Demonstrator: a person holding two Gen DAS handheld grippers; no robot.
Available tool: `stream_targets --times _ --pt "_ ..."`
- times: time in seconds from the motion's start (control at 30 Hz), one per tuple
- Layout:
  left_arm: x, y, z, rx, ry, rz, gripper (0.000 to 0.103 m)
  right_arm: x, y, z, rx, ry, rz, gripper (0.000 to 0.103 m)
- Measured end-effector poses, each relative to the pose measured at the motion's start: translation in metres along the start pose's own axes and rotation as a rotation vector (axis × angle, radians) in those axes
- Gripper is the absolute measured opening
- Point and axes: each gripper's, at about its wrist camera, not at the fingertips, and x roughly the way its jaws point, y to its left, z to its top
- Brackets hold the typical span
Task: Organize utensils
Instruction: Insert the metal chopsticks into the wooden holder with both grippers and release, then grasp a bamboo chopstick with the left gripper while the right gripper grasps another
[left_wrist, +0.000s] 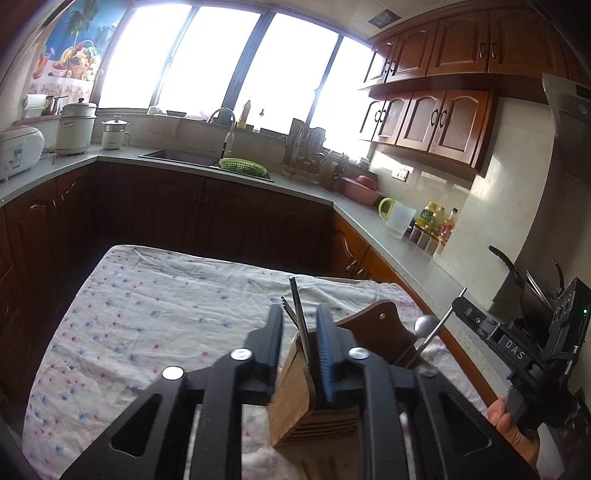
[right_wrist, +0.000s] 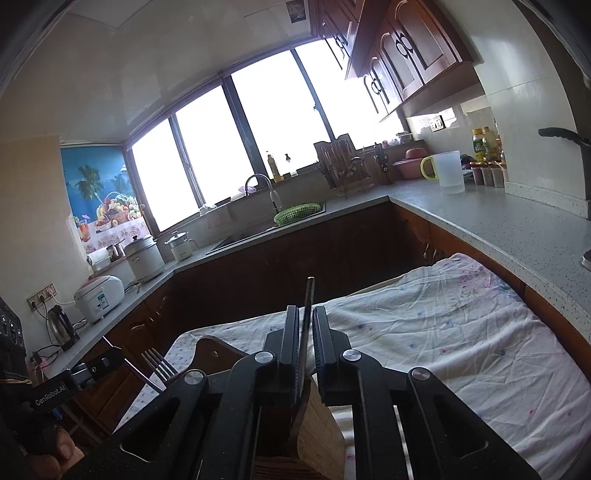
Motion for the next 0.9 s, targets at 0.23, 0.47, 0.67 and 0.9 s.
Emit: stream_targets --times 0.23,0.47,0.67,0.9 --pt "-0.041 0.010 -0.013 -0.046 -0.031 0.001 0.072 -0.037 -0.006 0.007 0.047 -0.074 0.033 0.096" --pt "-0.086 0.015 -0.040 -0.065 -0.025 0.007 0.079 -0.088 -0.011 0.000 0.050 -0.080 0.039 0.103" --pt "-0.108 0.014 -0.064 -0.096 0.024 0.004 0.079 -0.122 -0.022 -0.023 0.065 -0.045 0.003 0.103" --pt "-0.114 0.007 -0.092 -0.119 0.109 0.015 0.079 -0.141 -0.033 -0.061 0.094 0.038 -0.039 0.103"
